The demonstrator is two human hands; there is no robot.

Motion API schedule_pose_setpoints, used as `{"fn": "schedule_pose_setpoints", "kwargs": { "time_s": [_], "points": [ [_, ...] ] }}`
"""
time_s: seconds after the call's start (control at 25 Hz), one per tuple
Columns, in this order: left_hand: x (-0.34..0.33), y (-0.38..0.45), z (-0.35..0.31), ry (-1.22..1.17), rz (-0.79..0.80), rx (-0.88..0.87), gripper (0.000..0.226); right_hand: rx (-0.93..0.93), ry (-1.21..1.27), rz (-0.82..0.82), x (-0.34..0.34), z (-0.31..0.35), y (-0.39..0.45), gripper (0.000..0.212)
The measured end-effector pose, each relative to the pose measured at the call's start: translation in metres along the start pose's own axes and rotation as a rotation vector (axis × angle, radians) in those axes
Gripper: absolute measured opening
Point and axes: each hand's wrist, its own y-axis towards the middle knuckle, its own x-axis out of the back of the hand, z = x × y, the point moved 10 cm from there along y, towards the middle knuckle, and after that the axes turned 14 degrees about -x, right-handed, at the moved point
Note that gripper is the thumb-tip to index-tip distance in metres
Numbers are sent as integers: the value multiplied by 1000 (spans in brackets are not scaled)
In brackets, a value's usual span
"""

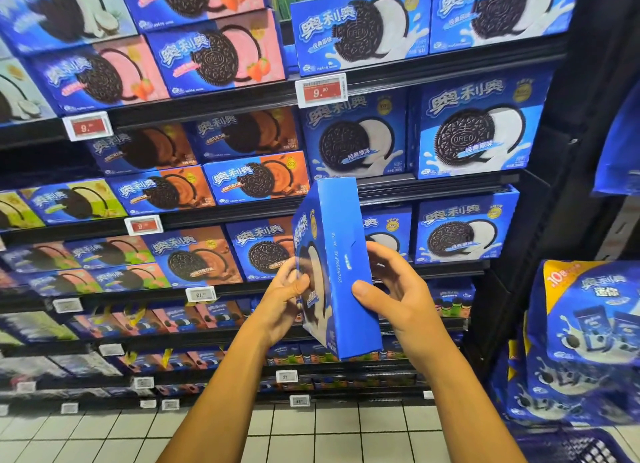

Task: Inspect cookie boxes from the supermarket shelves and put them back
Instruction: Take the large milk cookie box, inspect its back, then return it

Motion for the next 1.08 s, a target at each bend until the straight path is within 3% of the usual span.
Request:
{"fn": "schedule_pose_setpoints", "kwargs": {
  "time_s": [0.28, 0.52, 0.72, 0.84, 1.08],
  "points": [
    [-1, -3, 1, 15, 10, 20, 77, 9, 13, 14, -1, 3, -3, 44],
    [16, -10, -2, 234, -88, 178, 60, -91, 216, -125, 35, -10, 3, 66],
    [21, -9, -33, 122, -134, 161, 29, -161, 532, -230, 75, -17, 3, 43],
    [6, -5, -55, 33, -109, 74, 29, -196, 653, -309, 86, -24, 0, 31],
    [-22, 1, -69, 157, -138, -14, 49, -188, 726, -337, 83, -27, -1, 32]
  ]
}}
